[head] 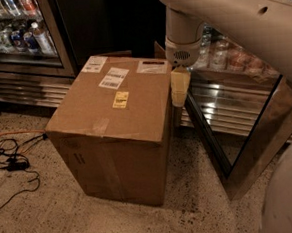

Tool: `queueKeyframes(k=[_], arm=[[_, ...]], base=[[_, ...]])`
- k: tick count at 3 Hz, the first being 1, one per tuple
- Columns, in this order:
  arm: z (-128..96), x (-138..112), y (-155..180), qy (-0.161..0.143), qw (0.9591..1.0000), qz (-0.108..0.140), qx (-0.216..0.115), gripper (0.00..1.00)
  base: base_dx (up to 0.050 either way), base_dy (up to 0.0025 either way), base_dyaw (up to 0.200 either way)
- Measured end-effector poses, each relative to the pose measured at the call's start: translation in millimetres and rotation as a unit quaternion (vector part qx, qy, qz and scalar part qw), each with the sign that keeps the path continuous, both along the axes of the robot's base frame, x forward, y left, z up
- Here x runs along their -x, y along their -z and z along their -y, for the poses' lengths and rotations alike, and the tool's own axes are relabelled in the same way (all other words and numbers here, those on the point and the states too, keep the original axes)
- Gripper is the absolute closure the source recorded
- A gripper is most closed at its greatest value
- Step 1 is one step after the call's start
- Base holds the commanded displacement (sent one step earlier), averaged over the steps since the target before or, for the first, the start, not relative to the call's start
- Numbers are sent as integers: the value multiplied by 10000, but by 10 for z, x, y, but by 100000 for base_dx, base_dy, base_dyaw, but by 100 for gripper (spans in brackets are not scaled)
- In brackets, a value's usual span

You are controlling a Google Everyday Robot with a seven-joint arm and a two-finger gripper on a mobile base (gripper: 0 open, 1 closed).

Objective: Close left fridge door

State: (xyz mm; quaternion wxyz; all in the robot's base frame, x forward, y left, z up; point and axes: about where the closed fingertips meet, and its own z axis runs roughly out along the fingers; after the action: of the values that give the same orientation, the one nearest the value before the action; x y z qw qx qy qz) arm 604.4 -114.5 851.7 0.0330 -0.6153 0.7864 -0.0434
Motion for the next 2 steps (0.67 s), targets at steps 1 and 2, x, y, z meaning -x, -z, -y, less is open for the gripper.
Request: queueKeyframes(k=[1, 2], arm=[[-1, -5, 21, -11, 10000, 45, 26, 42], [-1, -5, 27, -15, 10000, 54, 34, 65]], base=[[0, 0, 0], [0, 0, 0]])
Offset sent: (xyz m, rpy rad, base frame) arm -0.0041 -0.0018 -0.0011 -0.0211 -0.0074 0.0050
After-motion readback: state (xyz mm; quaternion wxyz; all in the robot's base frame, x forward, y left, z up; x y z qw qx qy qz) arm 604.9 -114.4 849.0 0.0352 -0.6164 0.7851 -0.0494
